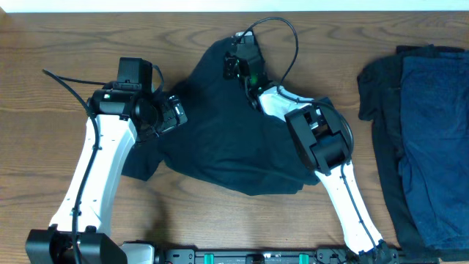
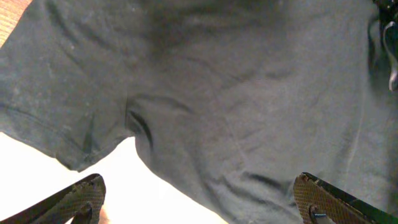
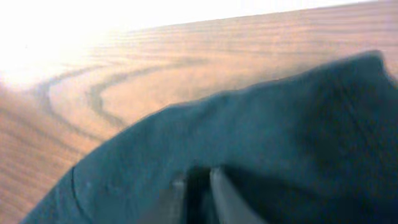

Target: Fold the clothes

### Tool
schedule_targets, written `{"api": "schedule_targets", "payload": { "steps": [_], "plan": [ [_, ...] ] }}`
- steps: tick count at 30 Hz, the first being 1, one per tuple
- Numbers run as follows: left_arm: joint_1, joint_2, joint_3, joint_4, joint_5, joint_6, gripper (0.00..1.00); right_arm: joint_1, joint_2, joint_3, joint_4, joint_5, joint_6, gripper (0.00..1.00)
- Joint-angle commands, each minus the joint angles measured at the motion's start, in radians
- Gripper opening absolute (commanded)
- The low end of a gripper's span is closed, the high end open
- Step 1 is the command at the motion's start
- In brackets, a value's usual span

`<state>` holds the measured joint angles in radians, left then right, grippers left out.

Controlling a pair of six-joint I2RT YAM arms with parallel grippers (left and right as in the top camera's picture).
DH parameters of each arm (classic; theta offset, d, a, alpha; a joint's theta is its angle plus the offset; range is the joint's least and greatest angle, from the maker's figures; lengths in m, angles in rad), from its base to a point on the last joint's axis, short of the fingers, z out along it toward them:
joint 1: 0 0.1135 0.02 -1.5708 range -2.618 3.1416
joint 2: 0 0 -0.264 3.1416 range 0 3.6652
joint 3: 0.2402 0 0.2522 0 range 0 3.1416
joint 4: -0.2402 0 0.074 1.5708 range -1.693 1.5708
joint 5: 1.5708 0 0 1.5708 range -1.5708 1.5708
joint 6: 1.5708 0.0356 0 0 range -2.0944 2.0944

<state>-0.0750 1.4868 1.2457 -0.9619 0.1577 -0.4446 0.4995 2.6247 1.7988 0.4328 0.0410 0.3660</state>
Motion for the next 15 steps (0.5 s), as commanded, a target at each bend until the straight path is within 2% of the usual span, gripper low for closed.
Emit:
{"api": "schedule_targets", "payload": {
  "steps": [1,3,6,8,10,15],
  "plan": [
    [-0.001,0.011,0.001,-0.002,-0.001,0.006,0.98,-0.003,-0.005,0.002,-0.006,0.030,-0.106,0.31],
    [-0.001,0.011,0.001,-0.002,-0.001,0.006,0.98,-0.005,-0.079,0.003,-0.029,0.029,-0.138,0.39],
    [-0.001,0.011,0.001,-0.002,-0.001,0.006,0.98,-0.008,-0.214,0.003,-0.140,0.025,-0.146,0.60],
    [-0.001,0.011,0.001,-0.002,-0.001,0.006,0.98,-0.008,-0.327,0.003,-0.273,0.011,-0.143,0.83],
    [-0.001,0.011,0.001,-0.002,-0.001,0.006,0.98,-0.008,-0.433,0.003,-0.432,0.007,-0.142,0.99],
    [-0.001,0.011,0.001,-0.002,-0.001,0.006,0.98,-0.019,-0.664,0.003,-0.933,0.022,-0.143,0.99]
  ]
}}
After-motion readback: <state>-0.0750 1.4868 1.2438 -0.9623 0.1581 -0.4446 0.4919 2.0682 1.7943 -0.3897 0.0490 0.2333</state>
